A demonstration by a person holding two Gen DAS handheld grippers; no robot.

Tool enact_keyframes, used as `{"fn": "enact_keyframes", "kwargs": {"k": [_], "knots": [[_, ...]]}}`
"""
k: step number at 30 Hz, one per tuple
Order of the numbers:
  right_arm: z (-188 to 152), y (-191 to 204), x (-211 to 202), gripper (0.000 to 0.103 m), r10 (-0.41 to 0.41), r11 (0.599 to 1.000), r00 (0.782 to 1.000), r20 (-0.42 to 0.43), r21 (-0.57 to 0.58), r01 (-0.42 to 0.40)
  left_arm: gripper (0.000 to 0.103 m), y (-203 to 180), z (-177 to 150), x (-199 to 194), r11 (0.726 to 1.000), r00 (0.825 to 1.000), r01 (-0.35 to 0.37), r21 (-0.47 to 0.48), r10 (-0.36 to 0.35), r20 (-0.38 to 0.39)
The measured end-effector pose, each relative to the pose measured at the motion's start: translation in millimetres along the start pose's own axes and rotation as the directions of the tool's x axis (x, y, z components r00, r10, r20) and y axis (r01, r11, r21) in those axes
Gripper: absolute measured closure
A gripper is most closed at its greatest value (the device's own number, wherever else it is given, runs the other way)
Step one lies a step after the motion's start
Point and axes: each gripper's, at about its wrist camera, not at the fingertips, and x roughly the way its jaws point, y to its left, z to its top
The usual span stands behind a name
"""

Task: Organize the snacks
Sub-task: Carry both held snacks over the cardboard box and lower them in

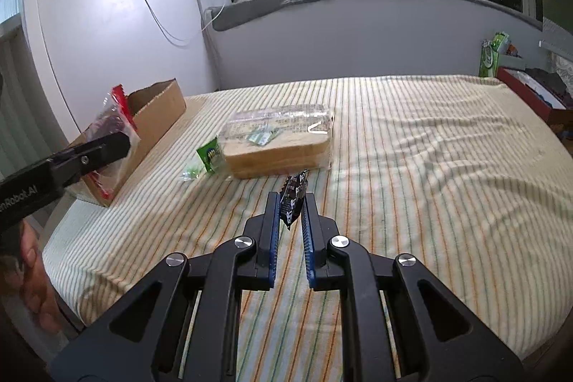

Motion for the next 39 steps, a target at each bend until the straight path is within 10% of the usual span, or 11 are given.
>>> {"fn": "enact_keyframes", "kwargs": {"k": [17,28,39], "knots": [[29,37,-78,0.091,-0.021,0.997,0.989,0.149,-0.073,0.033,0.066,-12,19,-96,0.998,0.981,-0.032,0.054,0.021,0.192],[45,41,-126,0.091,-0.025,0.995,0.967,0.254,-0.086,0.048,0.066,49,43,-167,0.991,0.935,-0.127,-0.038,0.132,0.33],[46,33,-104,0.091,-0.046,0.995,0.976,0.211,-0.074,0.063,0.066,61,43,-149,0.99,0.939,-0.136,-0.044,0.143,0.313]]}}
